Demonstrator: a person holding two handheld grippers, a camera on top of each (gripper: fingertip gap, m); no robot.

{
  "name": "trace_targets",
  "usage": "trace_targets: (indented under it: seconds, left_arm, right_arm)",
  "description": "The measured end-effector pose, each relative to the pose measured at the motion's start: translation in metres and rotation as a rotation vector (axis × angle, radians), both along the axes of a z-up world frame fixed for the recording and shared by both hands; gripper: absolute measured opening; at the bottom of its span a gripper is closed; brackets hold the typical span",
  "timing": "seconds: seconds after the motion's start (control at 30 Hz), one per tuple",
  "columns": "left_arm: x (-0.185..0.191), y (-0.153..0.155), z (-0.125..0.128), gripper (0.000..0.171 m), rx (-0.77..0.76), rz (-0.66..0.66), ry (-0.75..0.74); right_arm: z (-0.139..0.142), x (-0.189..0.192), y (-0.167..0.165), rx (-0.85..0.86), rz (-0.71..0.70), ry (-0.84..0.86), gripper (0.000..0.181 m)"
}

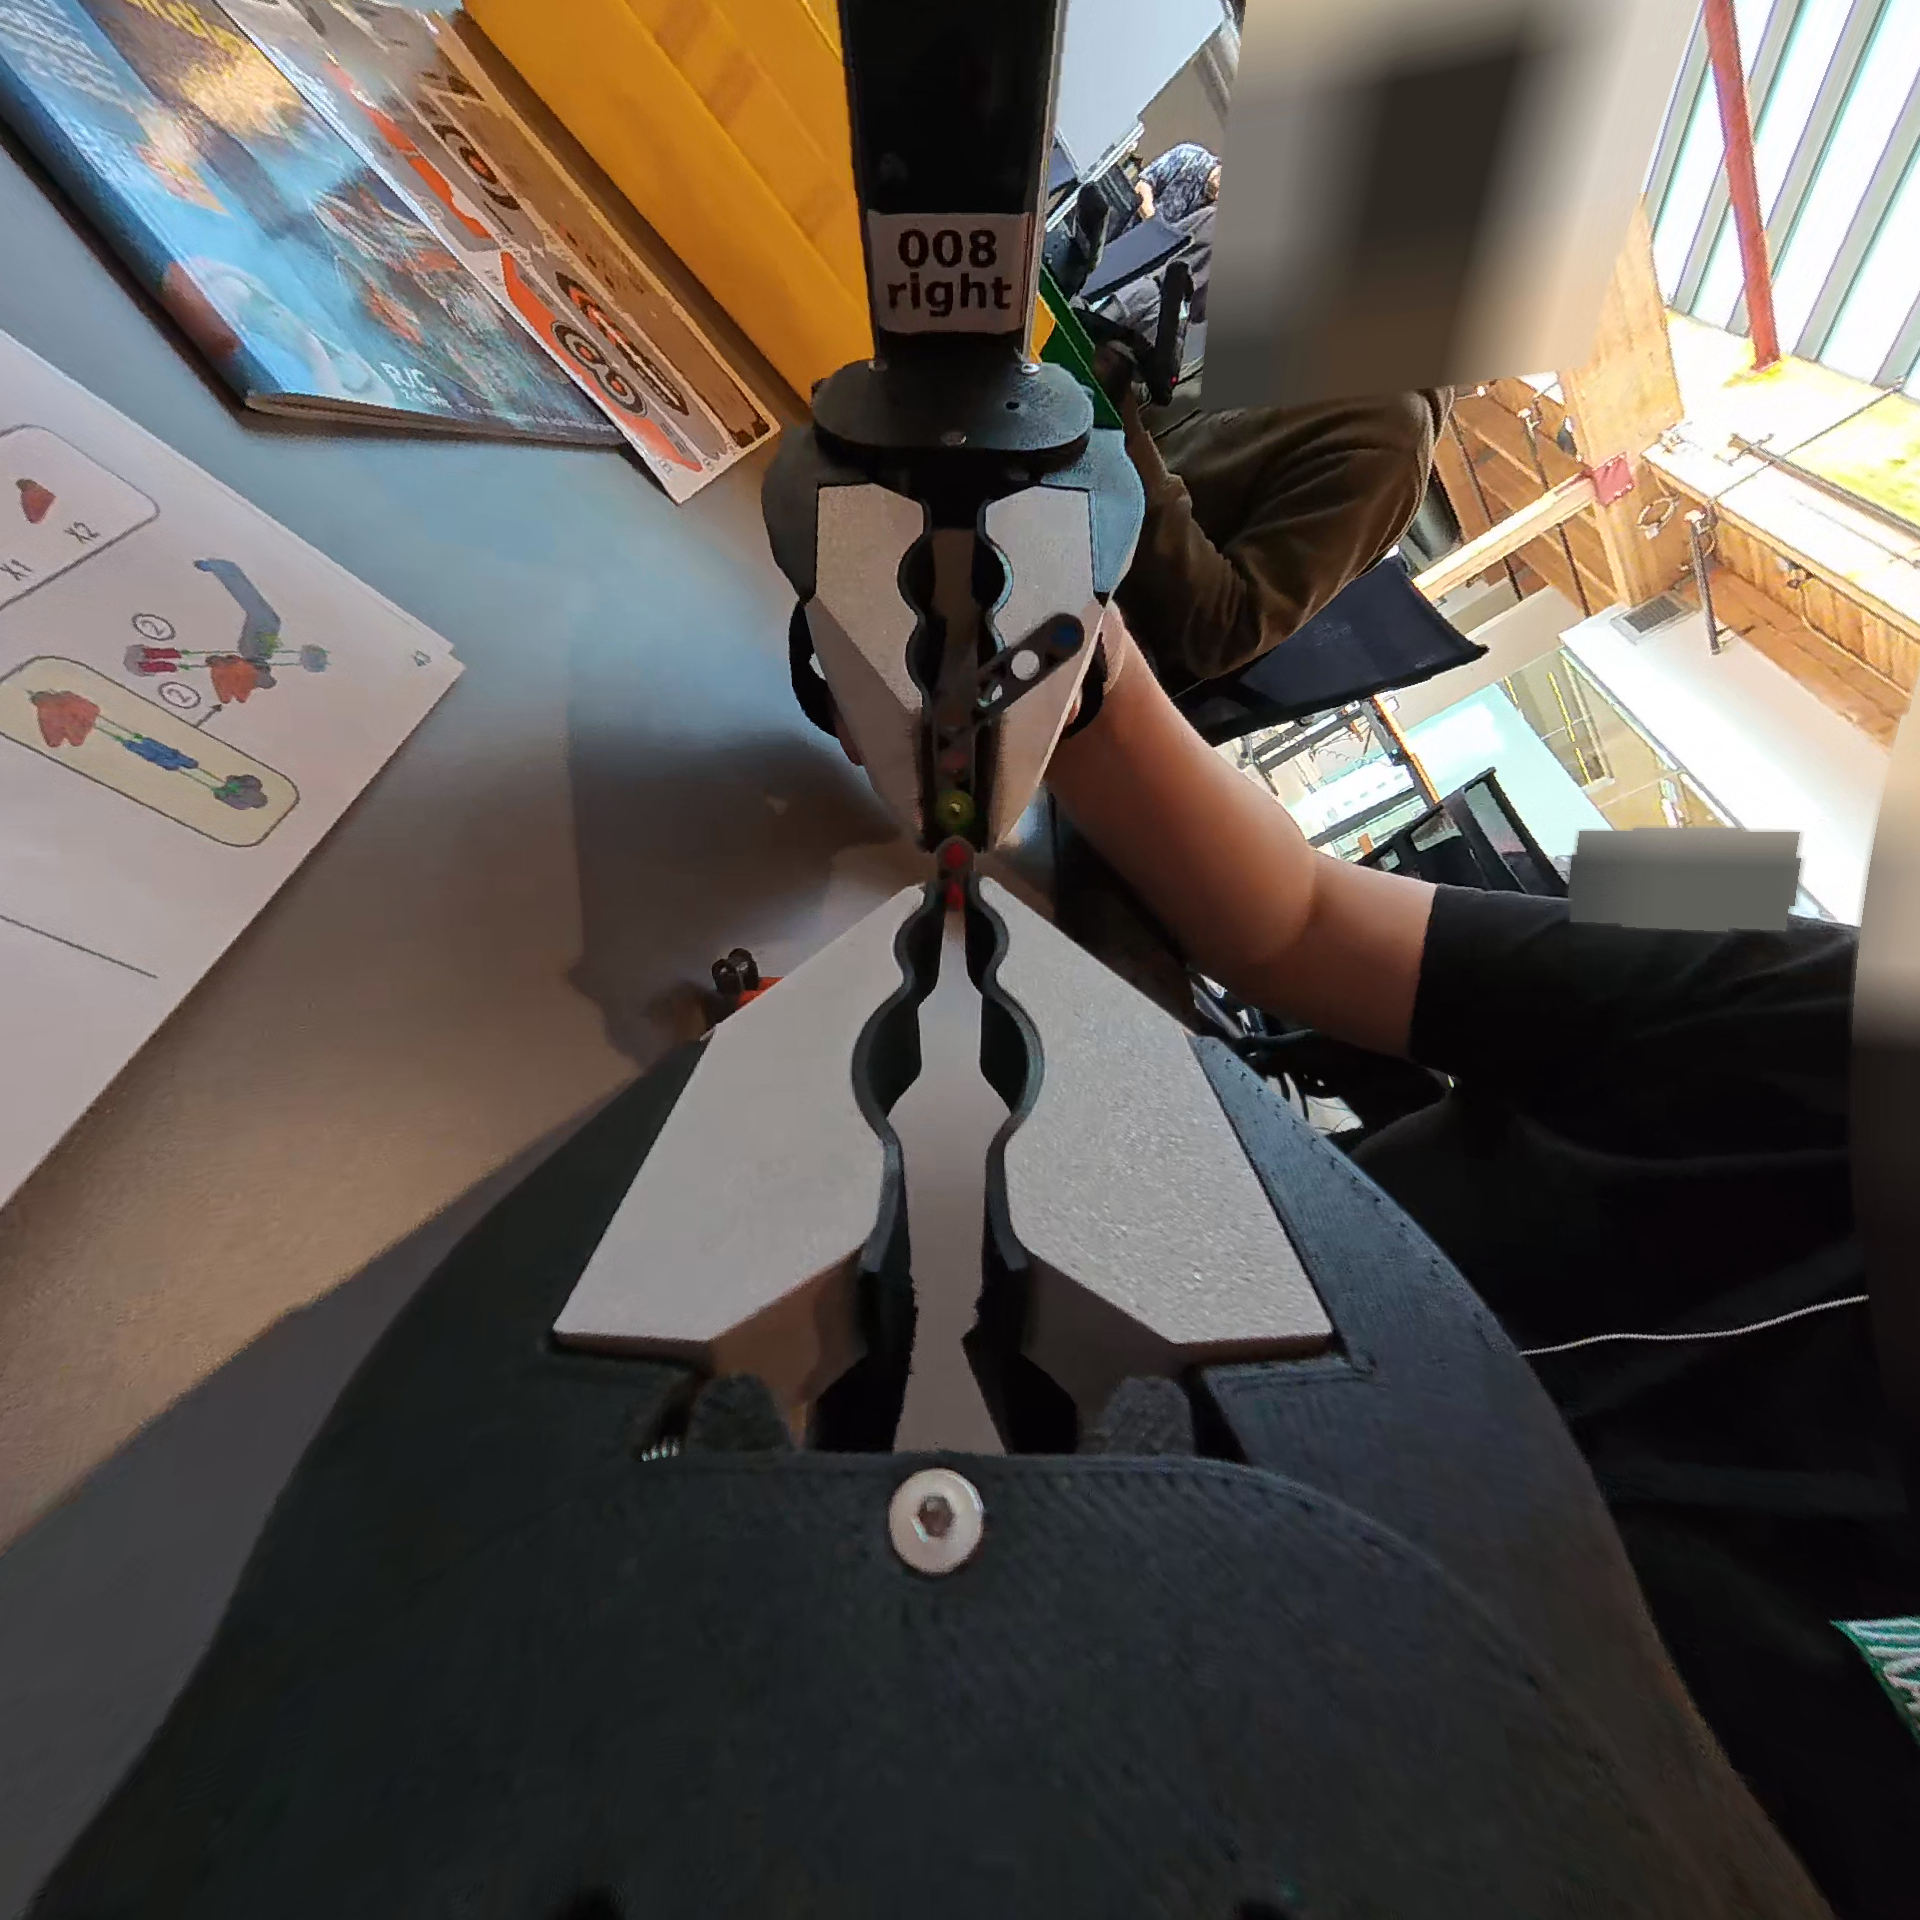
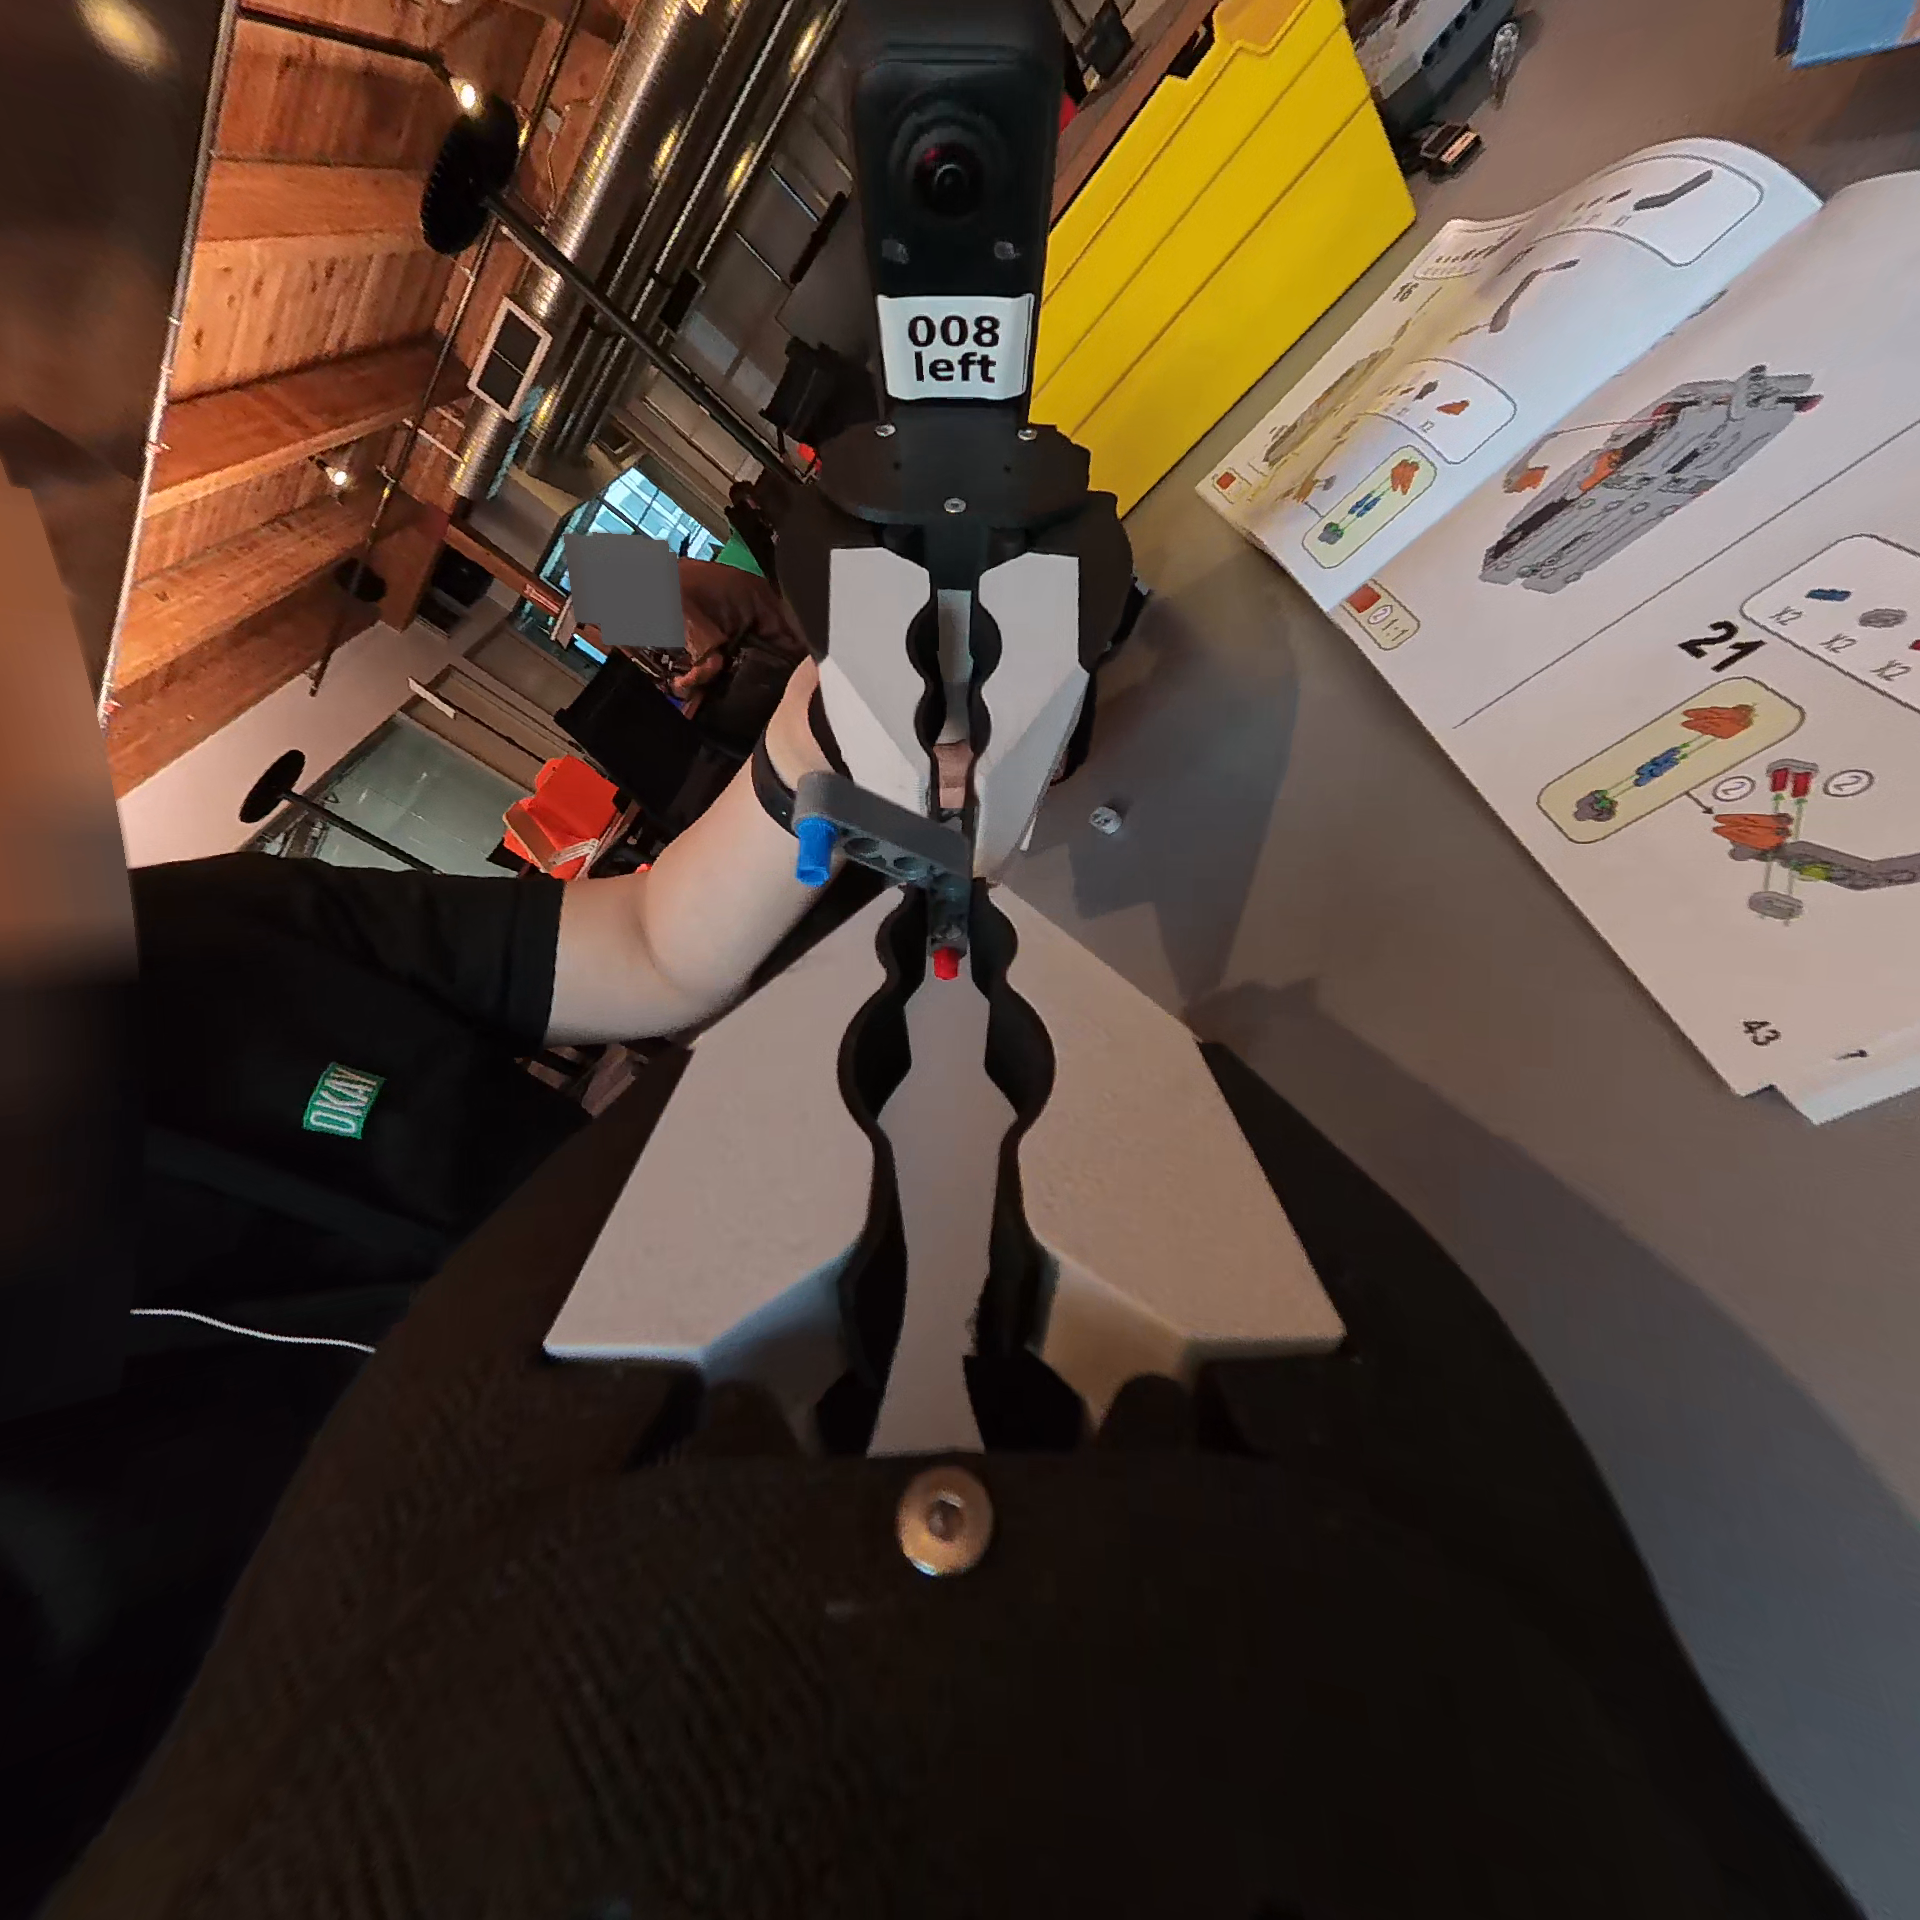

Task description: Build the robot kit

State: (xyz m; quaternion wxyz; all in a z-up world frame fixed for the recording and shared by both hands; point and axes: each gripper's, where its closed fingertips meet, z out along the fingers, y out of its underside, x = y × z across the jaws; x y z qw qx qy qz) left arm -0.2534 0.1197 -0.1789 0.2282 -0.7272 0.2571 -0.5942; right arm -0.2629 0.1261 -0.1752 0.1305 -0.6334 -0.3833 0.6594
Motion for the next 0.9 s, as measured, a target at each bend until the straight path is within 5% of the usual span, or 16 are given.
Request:
trace_targets:
  seconds: [0.57, 0.7, 0.8, 0.9]
  left_arm:
    - [0.008, -0.010, -0.006, 0.005, 0.018, -0.061, 0.046]
    - [0.001, -0.004, 0.008, 0.005, 0.043, -0.018, 0.003]
    - [-0.010, 0.009, 0.021, 0.005, 0.088, 0.076, -0.034]
    - [-0.019, 0.018, 0.039, 0.005, 0.161, 0.153, -0.087]
  right_arm:
    - [0.000, -0.002, -0.006, 0.034, 0.045, -0.001, 0.007]
    - [0.005, 0.002, 0.019, 0.182, -0.145, -0.050, 0.037]
    - [-0.015, 0.022, 0.026, 0.298, -0.227, -0.270, 0.017]
    - [-0.036, 0.029, 0.015, 0.192, -0.267, -0.341, 0.012]
